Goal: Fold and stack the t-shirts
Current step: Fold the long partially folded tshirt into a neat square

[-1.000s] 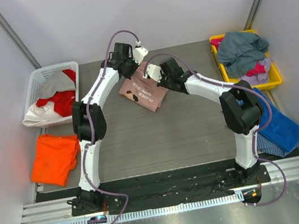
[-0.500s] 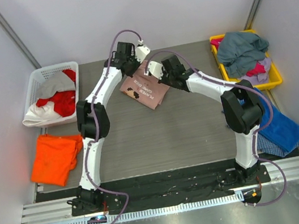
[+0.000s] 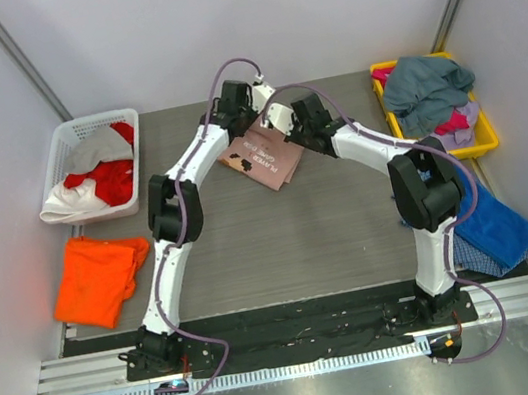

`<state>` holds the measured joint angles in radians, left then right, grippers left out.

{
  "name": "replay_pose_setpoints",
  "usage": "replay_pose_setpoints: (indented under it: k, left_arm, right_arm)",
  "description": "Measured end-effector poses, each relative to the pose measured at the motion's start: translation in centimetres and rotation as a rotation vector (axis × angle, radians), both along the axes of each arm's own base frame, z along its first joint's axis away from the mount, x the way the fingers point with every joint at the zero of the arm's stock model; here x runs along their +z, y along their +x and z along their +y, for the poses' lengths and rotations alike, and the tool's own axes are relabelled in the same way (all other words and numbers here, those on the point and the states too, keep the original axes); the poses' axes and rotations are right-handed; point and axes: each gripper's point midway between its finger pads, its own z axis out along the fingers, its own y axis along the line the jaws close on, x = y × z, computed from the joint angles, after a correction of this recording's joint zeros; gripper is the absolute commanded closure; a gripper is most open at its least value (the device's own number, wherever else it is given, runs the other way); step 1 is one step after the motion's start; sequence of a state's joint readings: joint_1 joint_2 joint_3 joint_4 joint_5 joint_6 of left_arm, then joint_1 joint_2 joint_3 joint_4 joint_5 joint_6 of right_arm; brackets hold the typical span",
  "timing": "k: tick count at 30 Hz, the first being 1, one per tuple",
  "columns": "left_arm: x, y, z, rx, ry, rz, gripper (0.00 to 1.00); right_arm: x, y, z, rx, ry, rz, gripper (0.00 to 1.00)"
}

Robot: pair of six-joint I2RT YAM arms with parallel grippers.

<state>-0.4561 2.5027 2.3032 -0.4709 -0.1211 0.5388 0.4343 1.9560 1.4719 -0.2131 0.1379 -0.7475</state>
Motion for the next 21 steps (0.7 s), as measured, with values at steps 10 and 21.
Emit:
replay_pose_setpoints:
  k: [10, 21]
  left_arm:
    - [1.8, 2.3, -0.4, 0.085, 0.03, -0.183, 0.33]
    - [-1.8, 0.9, 0.7, 0.126, 0.075, -0.137, 0.32]
  right_arm:
    - [-2.4, 0.3, -0.8, -0.023, -0.045, 0.028, 0.57]
    - [-2.1, 0.6, -0.6, -0.035, -0.027, 0.013, 0.45]
